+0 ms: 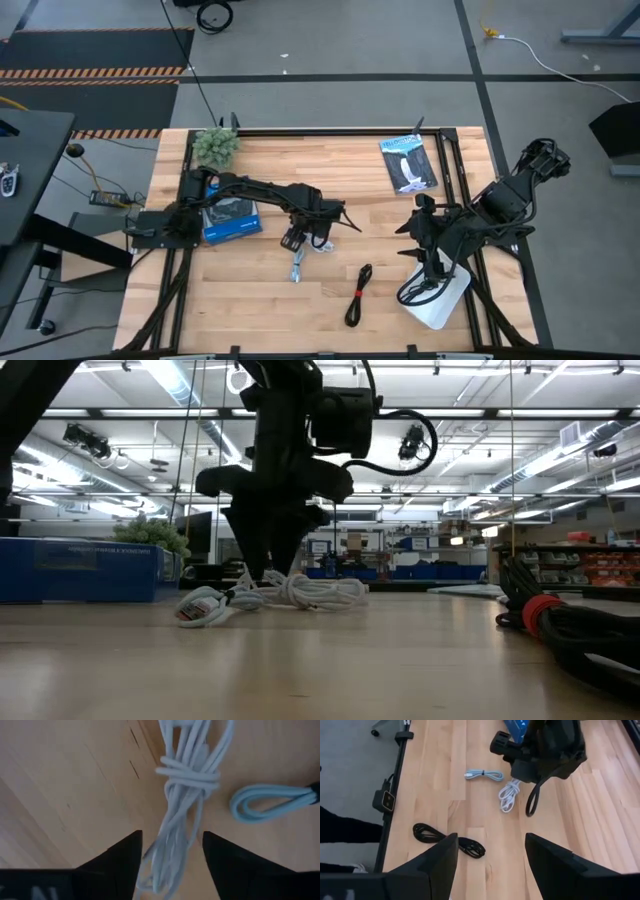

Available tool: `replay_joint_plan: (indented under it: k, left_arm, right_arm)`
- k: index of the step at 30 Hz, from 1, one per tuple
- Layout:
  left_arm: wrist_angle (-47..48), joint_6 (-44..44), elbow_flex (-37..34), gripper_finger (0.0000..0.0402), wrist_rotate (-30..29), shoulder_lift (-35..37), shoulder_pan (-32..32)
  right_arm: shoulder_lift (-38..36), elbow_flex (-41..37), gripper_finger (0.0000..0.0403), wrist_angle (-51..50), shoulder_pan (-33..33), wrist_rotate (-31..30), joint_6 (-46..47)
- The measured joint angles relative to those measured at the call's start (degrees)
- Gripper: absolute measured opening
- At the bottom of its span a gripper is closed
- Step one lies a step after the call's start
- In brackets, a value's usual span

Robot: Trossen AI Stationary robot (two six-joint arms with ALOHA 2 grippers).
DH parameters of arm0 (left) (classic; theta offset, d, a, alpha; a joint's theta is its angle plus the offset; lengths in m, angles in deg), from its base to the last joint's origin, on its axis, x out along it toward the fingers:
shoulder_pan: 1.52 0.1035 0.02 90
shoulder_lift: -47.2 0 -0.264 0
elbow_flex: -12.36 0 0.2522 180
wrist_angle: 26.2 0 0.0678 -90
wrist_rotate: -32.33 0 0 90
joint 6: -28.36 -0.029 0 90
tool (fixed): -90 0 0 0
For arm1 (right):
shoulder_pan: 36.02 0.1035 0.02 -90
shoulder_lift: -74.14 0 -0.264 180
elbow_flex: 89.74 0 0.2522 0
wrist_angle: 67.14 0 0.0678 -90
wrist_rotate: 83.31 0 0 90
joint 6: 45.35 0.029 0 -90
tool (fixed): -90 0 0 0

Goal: Pick and place USB-C Cables
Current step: Put the white charger cable into the white bin

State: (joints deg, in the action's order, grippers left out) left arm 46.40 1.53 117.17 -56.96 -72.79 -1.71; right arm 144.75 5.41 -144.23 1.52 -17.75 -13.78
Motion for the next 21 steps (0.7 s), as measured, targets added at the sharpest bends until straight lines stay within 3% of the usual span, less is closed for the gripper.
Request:
replay_joint_plan:
  k: [10,14,21]
  left_arm:
    - [0.89,0.69,0.04,0.0088,-0.06,-1.23,0.00]
    - [2.23,5.64,0.11,0.0024,-1.48,-0.16,0.24]
    - [6.10,17.74,3.74,0.0024,0.34,4.97,0.76]
  right_arm:
    - [0.02,-0.02,0.0237,-0.25,0.00,0.03,-0.08]
    - [0.02,-0.02,0.0237,-0.93,0.02,0.25,-0.03]
    - [-2.45,-0.02,0.0237,-0.17,0.01,-1.95,-1.28]
